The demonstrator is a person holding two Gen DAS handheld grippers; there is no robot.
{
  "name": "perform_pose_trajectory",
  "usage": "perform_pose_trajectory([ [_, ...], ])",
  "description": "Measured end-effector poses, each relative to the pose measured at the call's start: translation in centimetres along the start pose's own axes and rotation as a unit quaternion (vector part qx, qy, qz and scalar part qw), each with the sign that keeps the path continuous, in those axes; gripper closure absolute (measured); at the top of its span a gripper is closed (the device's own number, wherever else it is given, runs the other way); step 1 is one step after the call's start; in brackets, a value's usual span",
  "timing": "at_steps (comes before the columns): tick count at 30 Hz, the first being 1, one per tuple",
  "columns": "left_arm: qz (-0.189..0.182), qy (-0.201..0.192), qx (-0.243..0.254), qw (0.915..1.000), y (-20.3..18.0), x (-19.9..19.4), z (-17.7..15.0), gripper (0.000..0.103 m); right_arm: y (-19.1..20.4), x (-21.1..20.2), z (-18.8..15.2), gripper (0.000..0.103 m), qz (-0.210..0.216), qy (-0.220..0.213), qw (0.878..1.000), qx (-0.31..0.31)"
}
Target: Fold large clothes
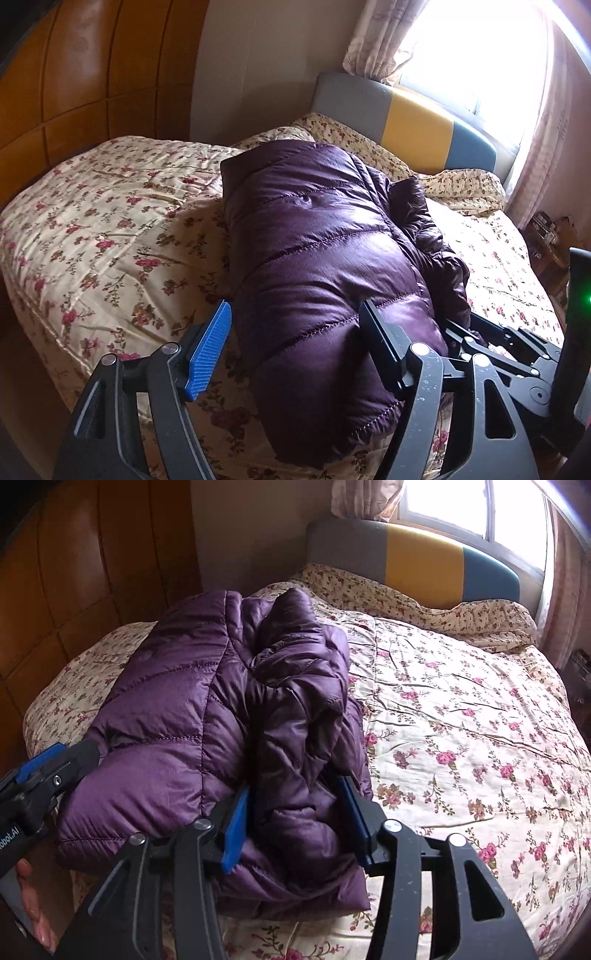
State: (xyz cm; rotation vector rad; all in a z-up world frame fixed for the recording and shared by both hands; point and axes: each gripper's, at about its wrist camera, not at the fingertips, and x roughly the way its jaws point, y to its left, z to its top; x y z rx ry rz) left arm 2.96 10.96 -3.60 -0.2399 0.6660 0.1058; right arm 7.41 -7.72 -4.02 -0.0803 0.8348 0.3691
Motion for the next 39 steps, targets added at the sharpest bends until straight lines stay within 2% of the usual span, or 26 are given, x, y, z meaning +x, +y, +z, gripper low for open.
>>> perform_pose_trajectory([
  [2, 0.002, -0.004, -0.004, 1.0, 0.1, -0.4, 0.0, 0.023, -0.1, -0.6, 0.2, 0.052, -0.004, -0.001, 1.0, 0.003],
  [4, 0.008, -0.01, -0.01, 0.9999, 0.4, -1.0, -0.1, 0.022, 0.0, -1.3, 0.4, 0.049, -0.011, -0.002, 1.0, 0.004],
  [6, 0.013, -0.013, -0.015, 0.9997, 0.7, -1.5, -0.1, 0.016, 0.2, -2.0, 0.6, 0.046, -0.02, -0.004, 1.0, 0.003],
  [13, 0.029, -0.022, -0.038, 0.9986, 2.0, -3.3, -0.3, 0.015, 1.2, -3.9, 0.6, 0.044, -0.03, -0.011, 0.999, -0.003],
  [20, 0.044, -0.019, -0.042, 0.998, 2.4, -4.5, -1.2, 0.007, 1.9, -4.8, 0.2, 0.04, -0.033, -0.022, 0.999, -0.01],
  [27, 0.06, -0.024, -0.026, 0.9976, 1.6, -5.4, -1.5, 0.004, 2.2, -5.3, -1.1, 0.029, -0.048, -0.031, 0.998, -0.021],
  [39, 0.07, -0.013, -0.014, 0.9974, 1.1, -4.8, -1.7, 0.004, 2.3, -4.7, -1.8, 0.028, -0.076, -0.028, 0.996, -0.045],
])
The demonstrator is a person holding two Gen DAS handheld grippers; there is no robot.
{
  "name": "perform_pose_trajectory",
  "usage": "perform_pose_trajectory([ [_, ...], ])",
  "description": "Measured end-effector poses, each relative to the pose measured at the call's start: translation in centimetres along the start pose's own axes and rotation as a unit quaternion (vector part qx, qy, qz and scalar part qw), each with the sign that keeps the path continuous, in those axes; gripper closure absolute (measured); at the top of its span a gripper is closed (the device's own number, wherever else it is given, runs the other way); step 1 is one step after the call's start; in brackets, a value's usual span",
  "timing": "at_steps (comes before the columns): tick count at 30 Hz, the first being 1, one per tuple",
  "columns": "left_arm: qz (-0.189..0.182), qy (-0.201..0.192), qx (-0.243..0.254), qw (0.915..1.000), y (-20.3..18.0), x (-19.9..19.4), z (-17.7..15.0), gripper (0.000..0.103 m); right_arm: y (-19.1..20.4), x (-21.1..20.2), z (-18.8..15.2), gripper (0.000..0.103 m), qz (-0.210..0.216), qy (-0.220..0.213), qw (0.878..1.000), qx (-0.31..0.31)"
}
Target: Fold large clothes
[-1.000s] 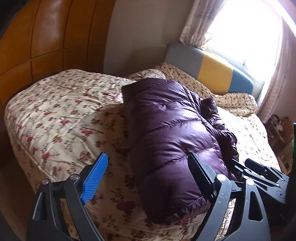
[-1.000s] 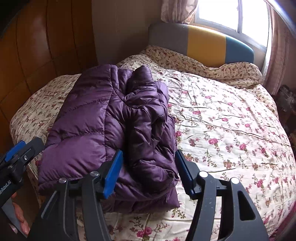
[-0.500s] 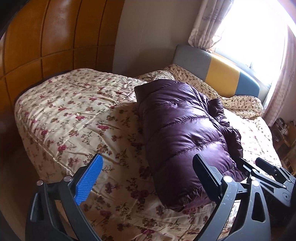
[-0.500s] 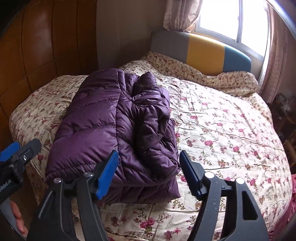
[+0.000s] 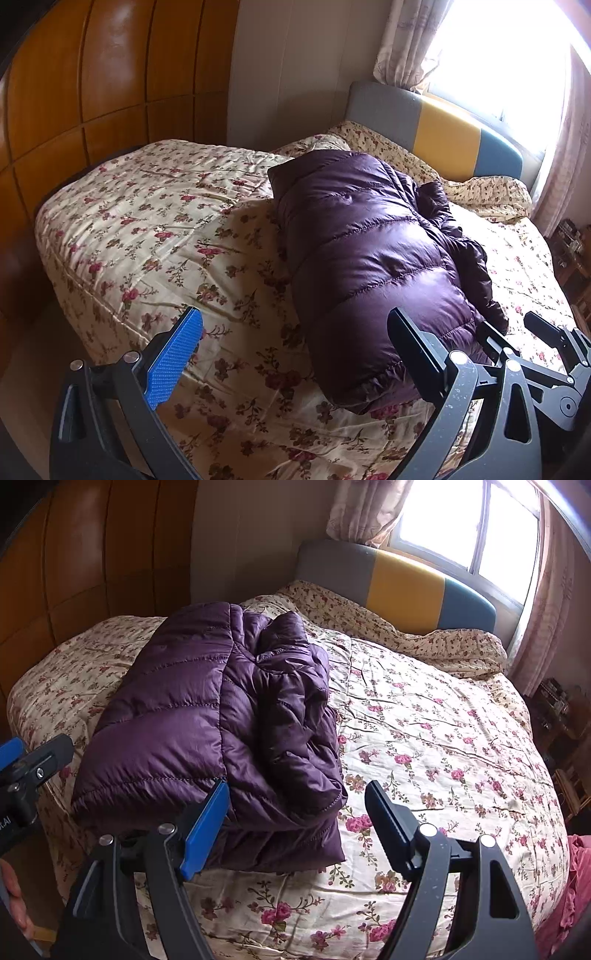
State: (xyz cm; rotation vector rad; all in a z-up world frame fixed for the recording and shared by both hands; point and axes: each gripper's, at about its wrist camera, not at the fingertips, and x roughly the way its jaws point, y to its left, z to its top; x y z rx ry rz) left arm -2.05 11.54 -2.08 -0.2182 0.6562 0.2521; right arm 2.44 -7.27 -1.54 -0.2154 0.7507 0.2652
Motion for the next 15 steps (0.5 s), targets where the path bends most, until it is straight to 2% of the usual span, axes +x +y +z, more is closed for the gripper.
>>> perform_pose_trajectory([
  [6, 0.006, -0.002, 0.01, 0.9999, -0.2, 0.0, 0.0, 0.004, 0.4, -0.2, 0.4, 0.025, -0.02, -0.02, 0.999, -0.027],
  [11, 0.005, 0.0, 0.012, 0.9999, -0.5, 0.1, 0.1, 0.004, 0.0, -0.2, 0.7, 0.024, -0.016, -0.019, 0.999, -0.021],
  [15, 0.006, 0.001, 0.01, 0.9999, -0.6, 0.1, 0.2, 0.004, -0.3, -0.3, 1.1, 0.019, -0.013, -0.017, 1.0, -0.016],
])
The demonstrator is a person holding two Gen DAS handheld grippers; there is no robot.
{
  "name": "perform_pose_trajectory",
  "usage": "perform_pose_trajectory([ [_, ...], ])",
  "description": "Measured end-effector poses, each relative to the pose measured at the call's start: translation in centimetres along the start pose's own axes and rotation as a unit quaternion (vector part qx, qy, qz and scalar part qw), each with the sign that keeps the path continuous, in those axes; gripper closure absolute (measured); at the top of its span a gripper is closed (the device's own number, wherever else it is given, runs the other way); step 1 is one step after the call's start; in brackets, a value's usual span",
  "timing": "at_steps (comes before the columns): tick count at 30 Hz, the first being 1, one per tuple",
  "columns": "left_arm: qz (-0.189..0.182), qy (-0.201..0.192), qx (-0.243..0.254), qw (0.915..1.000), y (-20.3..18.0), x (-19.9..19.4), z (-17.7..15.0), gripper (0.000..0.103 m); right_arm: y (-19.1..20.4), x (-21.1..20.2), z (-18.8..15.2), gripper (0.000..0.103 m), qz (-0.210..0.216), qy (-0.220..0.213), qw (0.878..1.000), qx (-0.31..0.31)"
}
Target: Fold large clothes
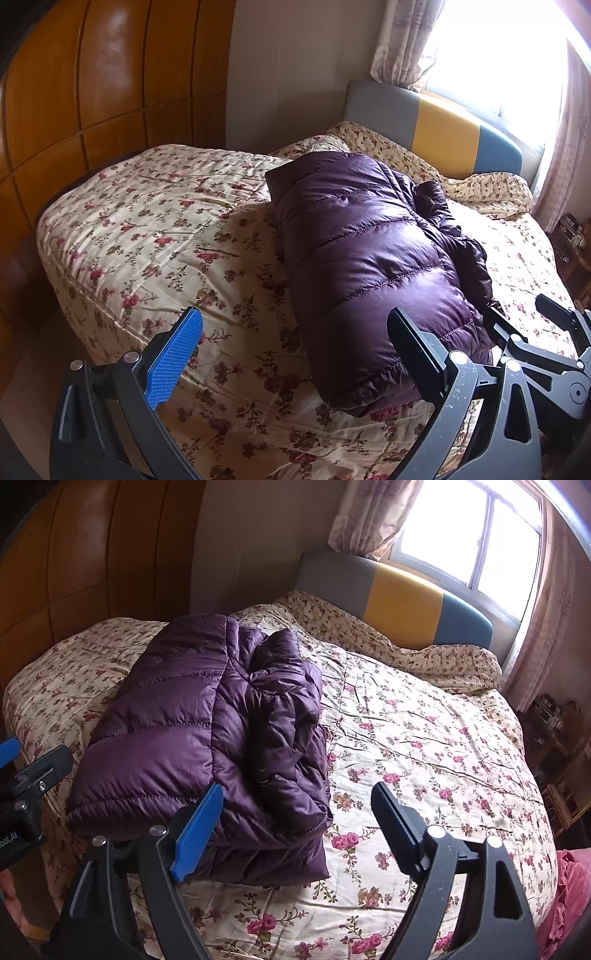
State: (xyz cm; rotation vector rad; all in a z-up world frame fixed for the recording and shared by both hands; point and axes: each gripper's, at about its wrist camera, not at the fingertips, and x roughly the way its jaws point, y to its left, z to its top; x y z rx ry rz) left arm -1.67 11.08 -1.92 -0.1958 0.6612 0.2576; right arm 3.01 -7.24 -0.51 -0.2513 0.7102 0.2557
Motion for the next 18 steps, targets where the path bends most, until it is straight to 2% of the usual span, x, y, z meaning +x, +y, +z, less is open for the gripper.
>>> perform_pose_trajectory([
  [4, -0.004, 0.001, -0.008, 1.0, -0.09, -0.03, 0.09, 0.004, -0.07, -0.28, 0.28, 0.018, 0.008, 0.003, 1.0, 0.004],
  [10, 0.02, -0.001, -0.008, 0.9998, -0.35, -0.4, 0.2, 0.004, 0.06, -0.65, 0.32, 0.015, 0.011, 0.002, 1.0, 0.004],
  [18, 0.027, 0.005, -0.013, 0.9995, -0.26, -0.39, 0.04, 0.004, 0.28, -0.79, 0.14, 0.013, 0.012, 0.0, 1.0, 0.001],
])
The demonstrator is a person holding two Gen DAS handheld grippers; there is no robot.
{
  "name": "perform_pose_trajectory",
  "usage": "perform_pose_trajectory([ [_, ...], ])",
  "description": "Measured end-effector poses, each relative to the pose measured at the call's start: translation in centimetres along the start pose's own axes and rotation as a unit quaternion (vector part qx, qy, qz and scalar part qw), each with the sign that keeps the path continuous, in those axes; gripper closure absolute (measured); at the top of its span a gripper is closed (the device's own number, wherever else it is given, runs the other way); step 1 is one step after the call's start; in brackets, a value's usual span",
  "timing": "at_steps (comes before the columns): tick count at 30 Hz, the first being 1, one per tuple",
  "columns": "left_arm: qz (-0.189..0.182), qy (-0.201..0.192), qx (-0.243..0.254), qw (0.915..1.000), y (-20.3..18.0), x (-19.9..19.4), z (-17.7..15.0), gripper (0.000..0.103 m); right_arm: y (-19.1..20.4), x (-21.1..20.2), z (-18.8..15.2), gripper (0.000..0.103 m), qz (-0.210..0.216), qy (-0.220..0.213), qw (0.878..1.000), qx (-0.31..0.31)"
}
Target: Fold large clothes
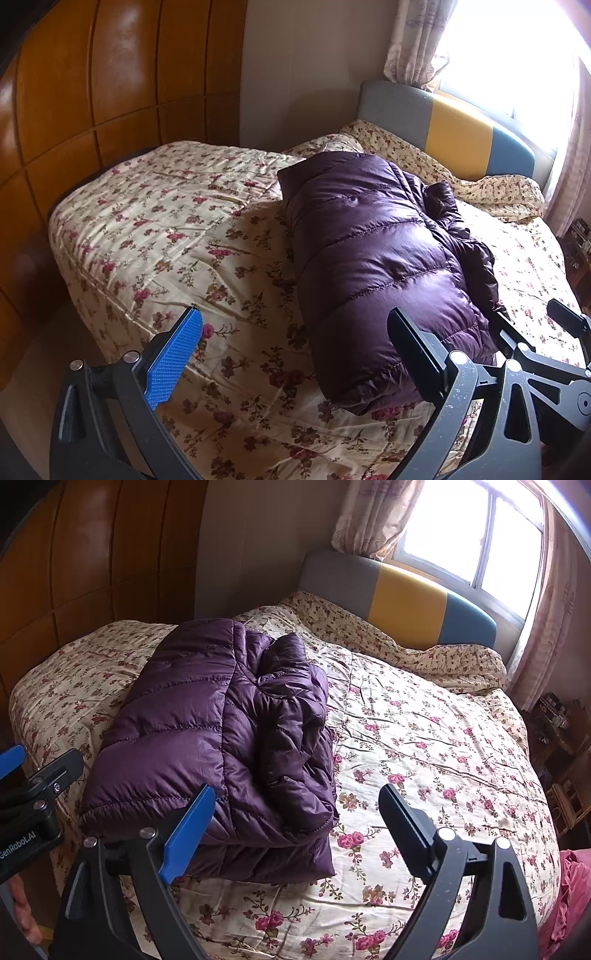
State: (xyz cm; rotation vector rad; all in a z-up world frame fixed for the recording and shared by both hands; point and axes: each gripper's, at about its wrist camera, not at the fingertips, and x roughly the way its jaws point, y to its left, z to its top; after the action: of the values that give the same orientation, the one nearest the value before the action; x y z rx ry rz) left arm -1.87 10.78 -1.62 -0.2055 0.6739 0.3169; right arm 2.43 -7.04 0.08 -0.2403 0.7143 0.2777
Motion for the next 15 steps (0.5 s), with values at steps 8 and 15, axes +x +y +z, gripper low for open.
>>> perform_pose_trajectory([
  [8, 0.001, -0.005, 0.014, 0.9999, -0.7, -0.2, -0.2, 0.004, 0.1, 0.1, -0.1, 0.01, 0.002, -0.001, 1.0, 0.001],
  [15, 0.004, -0.009, 0.016, 0.9998, -1.1, -0.5, -0.1, 0.004, 0.0, 0.2, -0.2, 0.01, 0.006, -0.001, 1.0, 0.007],
])
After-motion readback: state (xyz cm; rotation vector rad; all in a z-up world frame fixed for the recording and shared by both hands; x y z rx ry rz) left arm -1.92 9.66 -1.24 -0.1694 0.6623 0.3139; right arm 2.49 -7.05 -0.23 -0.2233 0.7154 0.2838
